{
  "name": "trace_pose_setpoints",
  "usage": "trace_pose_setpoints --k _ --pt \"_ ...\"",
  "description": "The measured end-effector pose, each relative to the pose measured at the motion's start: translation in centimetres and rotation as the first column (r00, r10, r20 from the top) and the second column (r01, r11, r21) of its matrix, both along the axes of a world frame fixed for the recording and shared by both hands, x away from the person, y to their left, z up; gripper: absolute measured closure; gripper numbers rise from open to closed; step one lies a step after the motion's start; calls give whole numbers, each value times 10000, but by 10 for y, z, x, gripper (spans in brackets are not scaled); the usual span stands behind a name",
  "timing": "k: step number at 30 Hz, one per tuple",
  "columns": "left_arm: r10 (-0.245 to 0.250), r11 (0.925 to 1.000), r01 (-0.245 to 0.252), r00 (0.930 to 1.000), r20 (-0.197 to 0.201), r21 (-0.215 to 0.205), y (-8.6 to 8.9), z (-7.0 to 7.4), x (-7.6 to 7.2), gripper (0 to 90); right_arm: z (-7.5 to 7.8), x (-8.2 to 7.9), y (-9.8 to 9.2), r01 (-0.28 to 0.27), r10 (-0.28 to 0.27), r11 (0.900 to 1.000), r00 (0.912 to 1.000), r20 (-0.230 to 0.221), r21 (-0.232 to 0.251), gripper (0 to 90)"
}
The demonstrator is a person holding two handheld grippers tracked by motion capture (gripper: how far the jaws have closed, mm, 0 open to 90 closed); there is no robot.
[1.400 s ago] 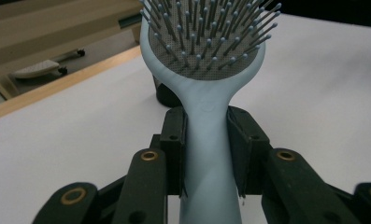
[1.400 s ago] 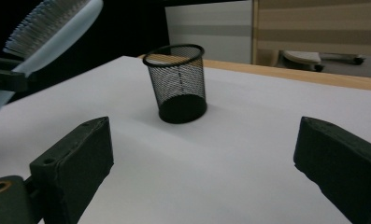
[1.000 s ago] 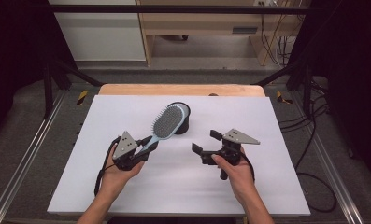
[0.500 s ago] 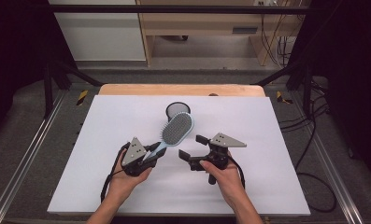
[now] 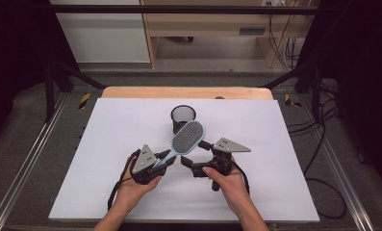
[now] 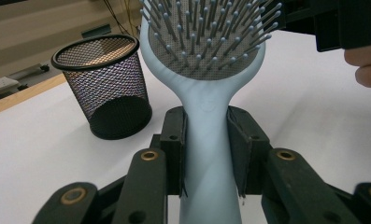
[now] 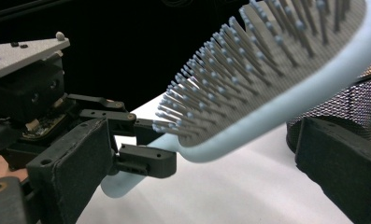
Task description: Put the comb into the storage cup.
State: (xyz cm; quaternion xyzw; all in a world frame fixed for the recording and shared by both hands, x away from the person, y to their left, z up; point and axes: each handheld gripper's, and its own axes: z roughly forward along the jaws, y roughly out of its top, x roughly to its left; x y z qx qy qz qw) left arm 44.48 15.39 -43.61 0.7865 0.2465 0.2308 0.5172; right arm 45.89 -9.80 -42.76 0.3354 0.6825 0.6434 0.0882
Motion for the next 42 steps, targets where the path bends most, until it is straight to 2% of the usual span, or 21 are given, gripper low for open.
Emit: trace_pose_setpoints --k 9,14,24,31,42 --pt "-112 9999 112 9999 17 86 -6 -3 -1 692 -1 2 1 51 -50 9999 9999 -126 104 36" --pt "-246 9993 241 9996 172 301 -13 -4 -5 692 -2 4 1 129 -124 9998 9993 -345 154 33" --pt "-236 9989 221 9991 356 414 -16 -7 -6 692 -2 5 -1 216 -192 9990 9979 -616 387 38" --pt "-331 9982 313 9989 339 512 -19 -8 -7 692 -2 7 -2 345 -305 9980 9967 -753 529 66" --pt "-246 9973 209 9983 530 703 -19 -8 -8 692 -2 7 -2 533 -461 9953 9951 -878 812 195"
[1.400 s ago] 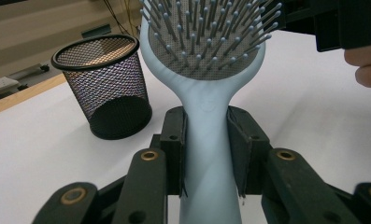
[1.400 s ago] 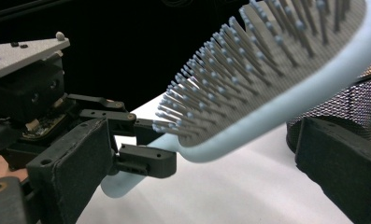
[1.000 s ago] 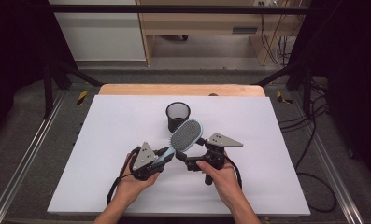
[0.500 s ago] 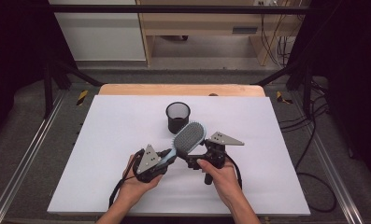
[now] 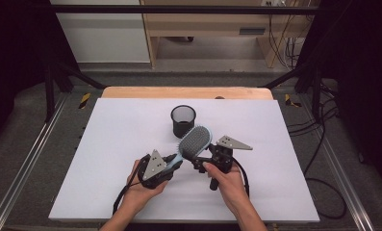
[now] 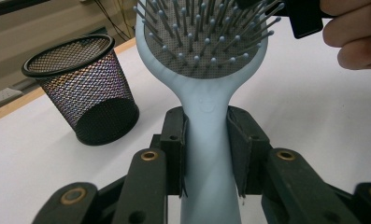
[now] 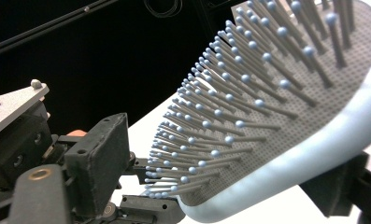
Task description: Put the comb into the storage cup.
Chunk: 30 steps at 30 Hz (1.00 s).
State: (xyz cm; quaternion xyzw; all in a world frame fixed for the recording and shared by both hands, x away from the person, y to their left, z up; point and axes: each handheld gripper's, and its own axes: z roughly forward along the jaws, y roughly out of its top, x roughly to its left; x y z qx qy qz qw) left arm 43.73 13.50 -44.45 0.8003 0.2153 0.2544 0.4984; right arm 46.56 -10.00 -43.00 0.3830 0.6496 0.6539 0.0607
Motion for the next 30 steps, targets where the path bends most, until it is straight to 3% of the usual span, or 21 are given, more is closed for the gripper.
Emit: trace_pose_setpoints --k 13,25,30 --pt "-33 10000 33 9999 110 -22 -2 1 -2 693 -1 1 -2 72 -64 9991 9998 -186 409 304" --pt "-4 10000 4 10000 61 66 -1 0 -1 694 1 -2 -1 -243 240 9972 9997 54 701 428" --pt "50 10000 -50 10000 -60 46 -2 -2 0 695 1 -4 -1 -265 259 9978 9996 104 609 463"
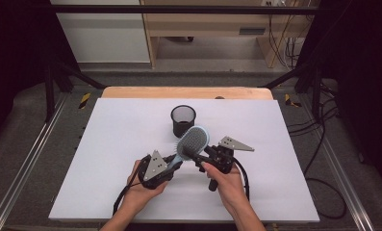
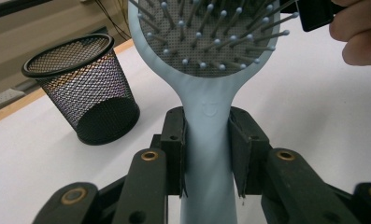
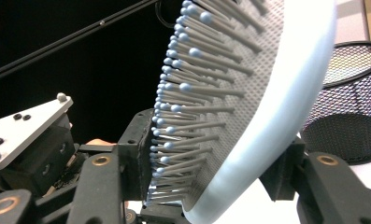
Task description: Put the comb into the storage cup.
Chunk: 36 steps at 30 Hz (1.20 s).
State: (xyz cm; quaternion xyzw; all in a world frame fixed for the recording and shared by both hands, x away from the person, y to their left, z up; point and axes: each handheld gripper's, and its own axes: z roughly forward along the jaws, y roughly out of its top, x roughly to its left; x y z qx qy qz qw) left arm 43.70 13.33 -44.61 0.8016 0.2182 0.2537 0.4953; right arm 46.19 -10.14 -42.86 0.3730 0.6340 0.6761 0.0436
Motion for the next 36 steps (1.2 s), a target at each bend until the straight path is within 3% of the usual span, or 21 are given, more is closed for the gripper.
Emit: trace_pose_setpoints --k 15,36 --pt "74 9999 -74 10000 13 -114 2 1 0 696 0 -1 0 -172 188 9980 9995 -251 613 522" --pt "150 9999 -149 9998 94 -52 2 1 0 694 3 -5 3 -122 124 9987 9999 -27 498 565"
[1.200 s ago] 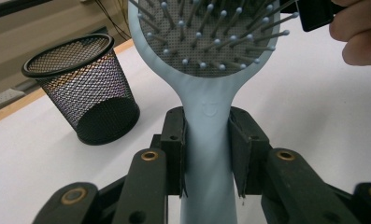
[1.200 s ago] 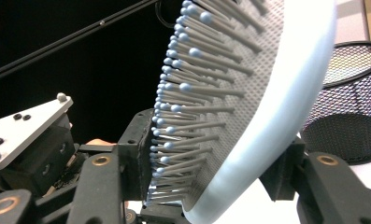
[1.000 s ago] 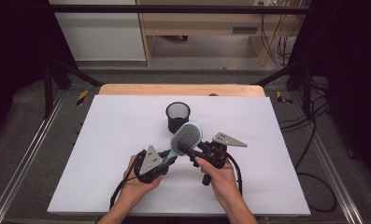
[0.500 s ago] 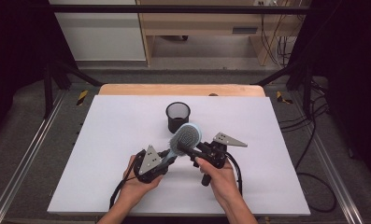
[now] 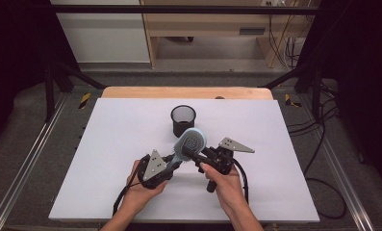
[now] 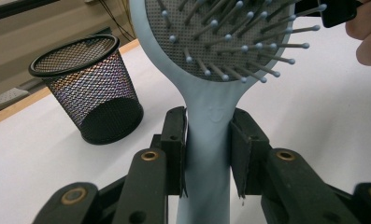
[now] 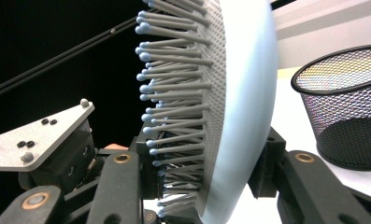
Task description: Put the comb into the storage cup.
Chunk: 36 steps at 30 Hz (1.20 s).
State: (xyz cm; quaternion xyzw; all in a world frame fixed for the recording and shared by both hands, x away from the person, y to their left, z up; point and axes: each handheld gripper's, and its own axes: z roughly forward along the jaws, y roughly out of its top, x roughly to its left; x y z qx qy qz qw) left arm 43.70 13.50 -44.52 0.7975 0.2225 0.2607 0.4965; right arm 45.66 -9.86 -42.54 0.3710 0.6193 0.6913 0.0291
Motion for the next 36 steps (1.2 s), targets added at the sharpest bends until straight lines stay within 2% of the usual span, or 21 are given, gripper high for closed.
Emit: trace_pose_setpoints --k 14,19,28,36 --pt "185 9998 -184 9998 82 -126 1 0 0 683 -1 0 2 228 -223 9994 9996 -170 267 563" --pt "181 9993 -178 9998 102 -335 2 0 1 667 -1 0 1 327 -319 9987 9993 -181 404 562" --pt "120 9983 -107 9997 224 -578 1 2 -1 566 -3 4 -12 833 -805 9942 9958 -428 686 557" --pt "314 9967 -303 9994 129 -752 3 1 2 412 -6 7 -18 1103 -1060 9913 9925 -607 715 554"
